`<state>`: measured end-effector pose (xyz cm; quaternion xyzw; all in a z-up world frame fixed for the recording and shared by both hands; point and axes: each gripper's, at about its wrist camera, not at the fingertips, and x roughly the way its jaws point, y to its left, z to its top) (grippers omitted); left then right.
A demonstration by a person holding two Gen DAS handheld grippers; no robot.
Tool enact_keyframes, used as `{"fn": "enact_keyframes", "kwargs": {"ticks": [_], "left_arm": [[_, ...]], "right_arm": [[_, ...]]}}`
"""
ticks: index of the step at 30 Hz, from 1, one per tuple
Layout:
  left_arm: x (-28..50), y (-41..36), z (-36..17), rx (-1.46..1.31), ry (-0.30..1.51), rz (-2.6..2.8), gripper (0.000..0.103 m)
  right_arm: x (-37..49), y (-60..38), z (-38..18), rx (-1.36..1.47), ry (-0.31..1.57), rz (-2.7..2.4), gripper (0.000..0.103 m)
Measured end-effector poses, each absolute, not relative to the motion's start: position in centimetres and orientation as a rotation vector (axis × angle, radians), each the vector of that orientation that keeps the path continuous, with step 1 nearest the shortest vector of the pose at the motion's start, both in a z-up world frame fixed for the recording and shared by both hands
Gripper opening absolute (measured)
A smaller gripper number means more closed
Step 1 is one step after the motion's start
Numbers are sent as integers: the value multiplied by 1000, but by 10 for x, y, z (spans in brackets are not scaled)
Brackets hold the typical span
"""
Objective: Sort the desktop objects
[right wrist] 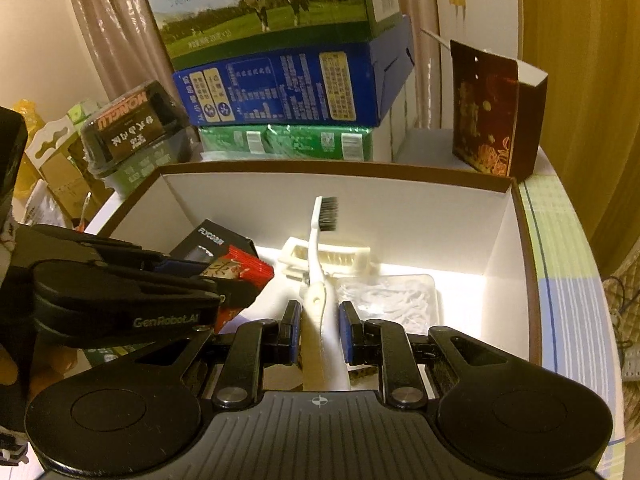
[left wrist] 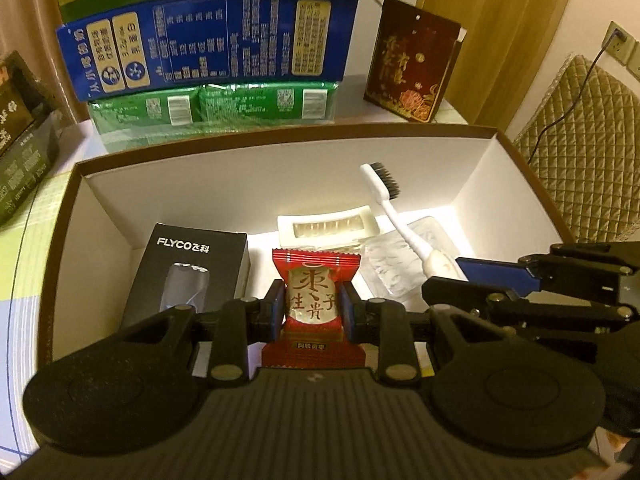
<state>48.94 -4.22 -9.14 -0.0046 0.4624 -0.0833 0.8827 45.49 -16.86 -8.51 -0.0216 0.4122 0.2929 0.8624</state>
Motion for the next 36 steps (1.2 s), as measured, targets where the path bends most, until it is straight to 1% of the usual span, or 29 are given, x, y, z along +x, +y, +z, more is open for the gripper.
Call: {"fn": "enact_keyframes", "kwargs": {"ticks": [8,22,29,30,31,32,33,34,36], "left_arm": [[498,-42,-102,-20,989,-177,24],[491,-28,-92,-22,978,-158,35],[485,-25,-88,-27,969,-153,36],[484,-25,-87,-25,966,-153,38],[482,-24,-86,-21,961,-152,41],[481,-24,-84,-18,955,-147,44],[479,-23,-82,-14,949,-143,50],[477,-23,-80,-10,940,-139,51],[471,-21,-75,0,926,-130,53]], "right_arm": [[461,-171,-93,-32,888,608,17],[461,-166,-97,-42,923,607,17],[463,-167,-96,-44,924,597,17],[462,-167,-95,-40,919,601,21],[461,-168,-94,-33,909,611,27],[459,-169,-92,-28,892,611,50],[455,-170,-89,-25,868,605,63],[451,-172,-86,-19,840,607,80],[442,-176,-79,-12,816,626,83]]}}
